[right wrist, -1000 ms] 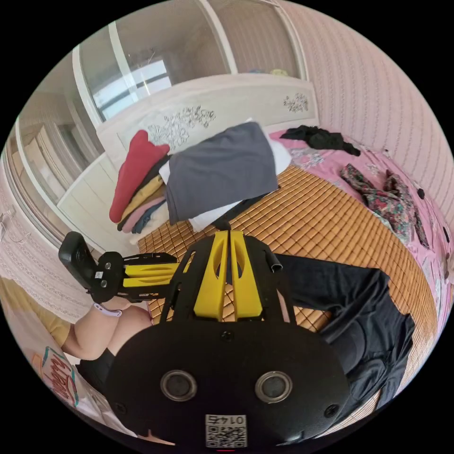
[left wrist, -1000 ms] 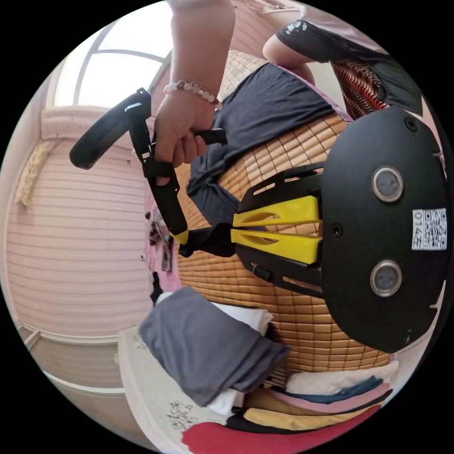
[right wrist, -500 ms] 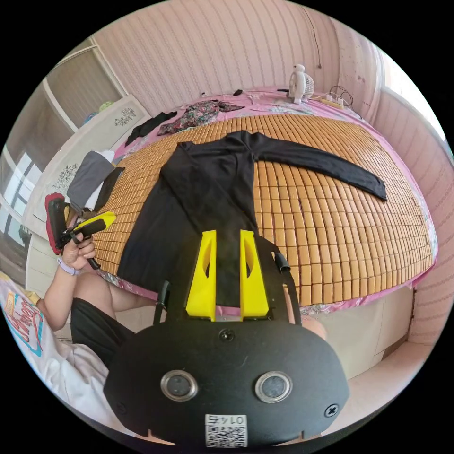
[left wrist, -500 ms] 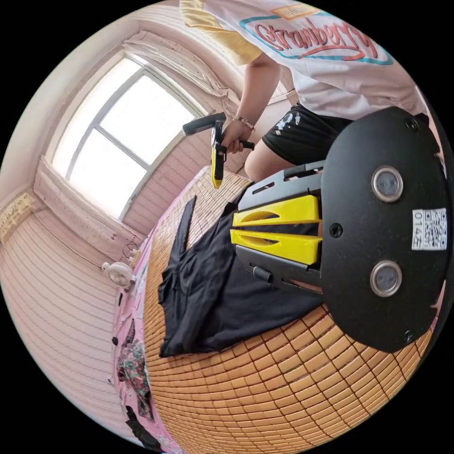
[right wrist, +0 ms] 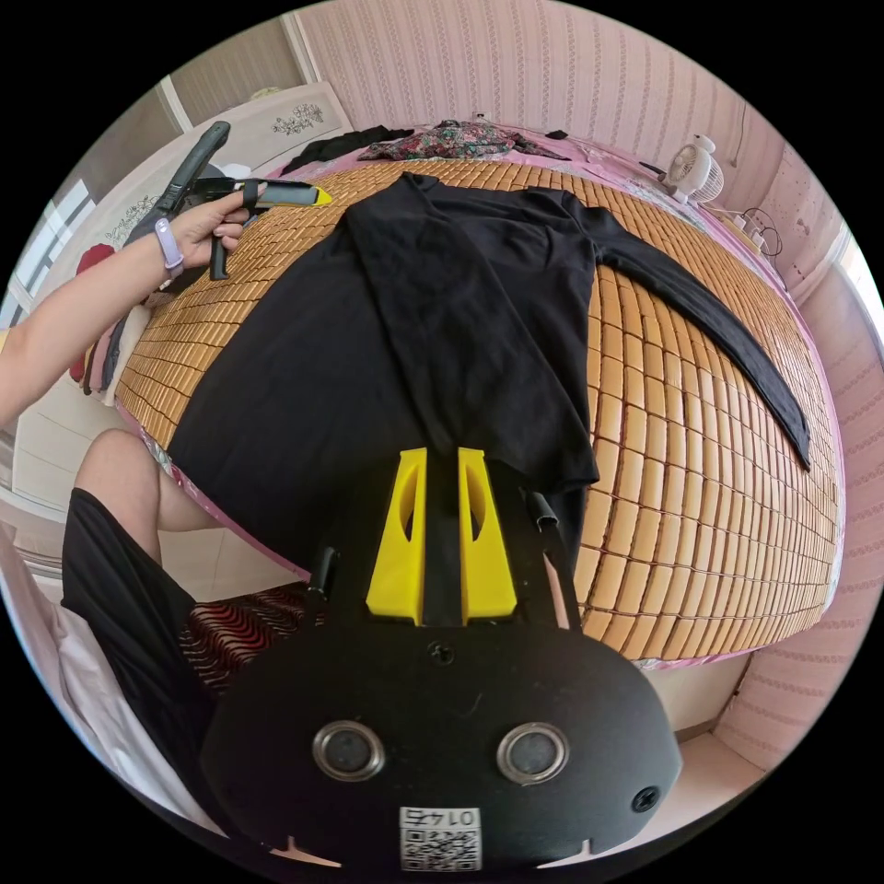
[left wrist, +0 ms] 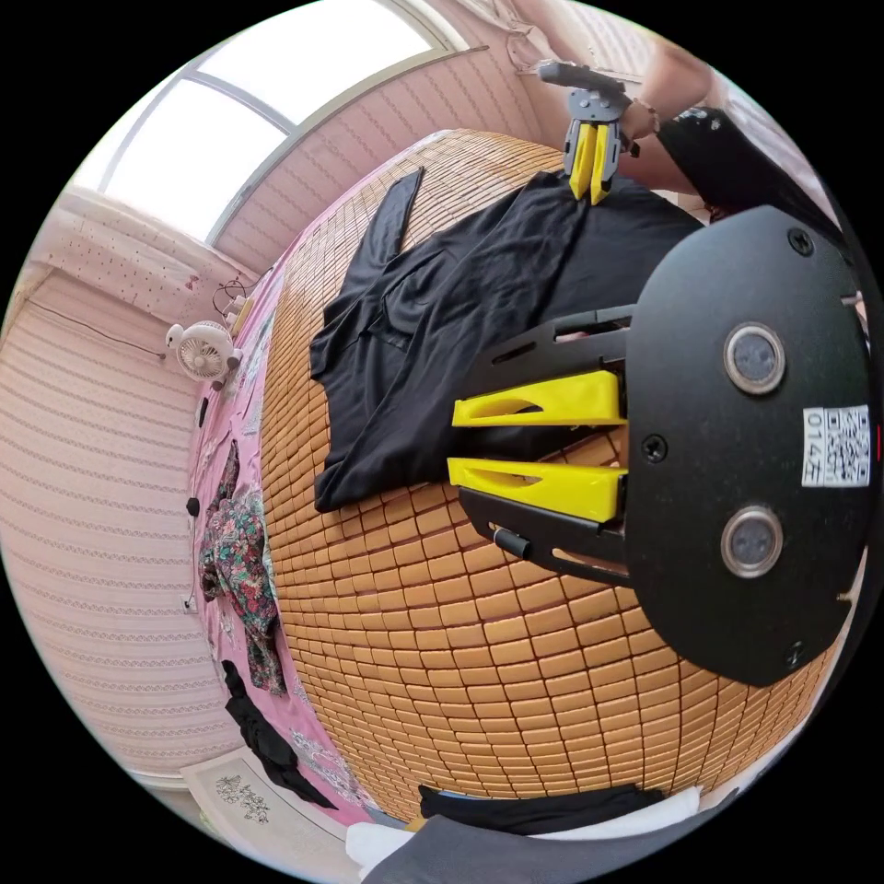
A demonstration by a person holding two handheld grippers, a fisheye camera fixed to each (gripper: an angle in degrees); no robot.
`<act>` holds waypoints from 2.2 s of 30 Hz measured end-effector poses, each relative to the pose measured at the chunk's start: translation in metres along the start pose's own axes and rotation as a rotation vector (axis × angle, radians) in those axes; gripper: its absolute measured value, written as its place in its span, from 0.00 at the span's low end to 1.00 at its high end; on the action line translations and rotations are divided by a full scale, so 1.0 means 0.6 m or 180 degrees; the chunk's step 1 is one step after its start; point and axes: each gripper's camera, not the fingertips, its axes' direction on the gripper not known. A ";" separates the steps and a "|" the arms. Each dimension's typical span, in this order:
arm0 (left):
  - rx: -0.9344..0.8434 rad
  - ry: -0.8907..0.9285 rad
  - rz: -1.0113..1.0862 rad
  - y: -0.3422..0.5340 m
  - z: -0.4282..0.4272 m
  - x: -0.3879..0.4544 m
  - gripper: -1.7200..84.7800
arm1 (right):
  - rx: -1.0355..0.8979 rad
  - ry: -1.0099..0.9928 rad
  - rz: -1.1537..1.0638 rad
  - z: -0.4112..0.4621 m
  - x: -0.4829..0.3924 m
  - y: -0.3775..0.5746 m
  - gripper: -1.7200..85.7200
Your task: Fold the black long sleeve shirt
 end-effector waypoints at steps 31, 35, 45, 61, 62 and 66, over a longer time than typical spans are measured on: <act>-0.0399 0.0333 0.0896 0.148 0.124 0.328 0.01 | 0.1138 0.0635 0.2479 -0.175 0.523 0.037 0.17; -0.0699 0.0221 0.1121 0.170 0.169 0.372 0.01 | 0.1204 0.1166 0.2921 -0.181 0.626 0.019 0.18; -0.0408 0.0101 0.1112 0.208 0.167 0.371 0.01 | 0.0631 0.1324 0.2886 -0.141 0.700 -0.021 0.07; 0.0035 0.0592 -0.0039 0.223 0.064 0.258 0.01 | 0.2486 -0.0750 -0.0142 -0.363 0.310 -0.154 0.05; 0.0103 0.0576 -0.0144 0.234 0.039 0.238 0.01 | 0.2449 -0.0994 -0.0613 -0.365 0.238 -0.149 0.06; 0.0110 0.0504 -0.0415 0.284 -0.021 0.175 0.01 | 0.1377 -0.1632 -0.1584 -0.236 0.030 -0.113 0.07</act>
